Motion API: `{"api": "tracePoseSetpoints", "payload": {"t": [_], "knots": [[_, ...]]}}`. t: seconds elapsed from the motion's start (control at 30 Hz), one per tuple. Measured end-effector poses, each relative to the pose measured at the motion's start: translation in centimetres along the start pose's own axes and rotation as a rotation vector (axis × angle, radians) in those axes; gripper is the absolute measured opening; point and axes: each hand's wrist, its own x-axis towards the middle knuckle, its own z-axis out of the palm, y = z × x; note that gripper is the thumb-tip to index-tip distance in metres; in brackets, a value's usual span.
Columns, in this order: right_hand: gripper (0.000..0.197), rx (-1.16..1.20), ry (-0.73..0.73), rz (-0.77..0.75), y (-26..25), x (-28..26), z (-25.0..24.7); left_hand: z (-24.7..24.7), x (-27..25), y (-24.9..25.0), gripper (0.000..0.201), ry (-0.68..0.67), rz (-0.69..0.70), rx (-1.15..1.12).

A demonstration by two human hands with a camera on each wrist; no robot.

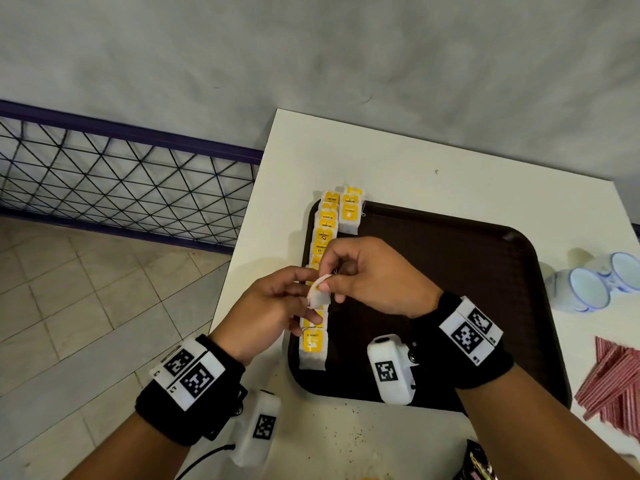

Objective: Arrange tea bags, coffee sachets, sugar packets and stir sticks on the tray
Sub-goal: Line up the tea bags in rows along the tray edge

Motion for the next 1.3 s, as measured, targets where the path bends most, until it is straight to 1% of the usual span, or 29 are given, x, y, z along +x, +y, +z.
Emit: {"api": "tracePoseSetpoints", "payload": {"t": [0.1, 0.17, 0.27, 0.43, 0.53, 0.63, 0.7, 0.9, 1.03, 1.2, 1.3], "knots": [[0.009, 0.041, 0.037, 0.002, -0.1, 0.0, -0.2, 0.1, -0.1, 0.0, 0.018, 0.009, 0.081, 0.09], [0.01, 0.078, 0.056, -0.007, -0.2, 0.1, -0.2, 0.3, -0.1, -0.2, 0.007, 0.052, 0.145, 0.164], [0.011, 0.212, 0.059, 0.001, 0.0, 0.0, -0.1, 0.2, 0.2, -0.6, 0.01, 0.139, 0.182, 0.189], [0.009, 0.293, 0.099, 0.024, 0.6, -0.4, 0.4, 0.2, 0.2, -0.7, 0.014, 0.135, 0.165, 0.165], [0.003, 0.337, 0.187, 0.045, 1.4, 0.1, -0.5, 0.1, -0.1, -0.7, 0.018, 0.166, 0.14, 0.154], [0.008, 0.326, 0.302, 0.11, 2.9, 1.4, -2.3, -0.4, -0.6, -1.0, 0.016, 0.202, 0.111, 0.142], [0.01, 0.287, 0.338, 0.165, 3.9, 2.3, -3.3, -0.7, -1.1, -1.3, 0.017, 0.203, 0.098, 0.175], [0.014, 0.183, 0.372, 0.249, 5.7, 5.3, -4.1, -1.8, -2.8, -2.9, 0.021, 0.224, 0.087, 0.196], [0.012, 0.213, 0.389, 0.285, 6.2, 6.5, -4.0, -2.1, -4.0, -3.7, 0.021, 0.234, 0.062, 0.184], [0.018, 0.255, 0.436, 0.325, 6.5, 7.3, -3.8, -2.1, -5.0, -4.5, 0.02, 0.244, 0.037, 0.173], [0.021, 0.272, 0.484, 0.355, 6.1, 6.5, -3.9, -1.8, -5.6, -4.7, 0.02, 0.25, 0.033, 0.169]]}}
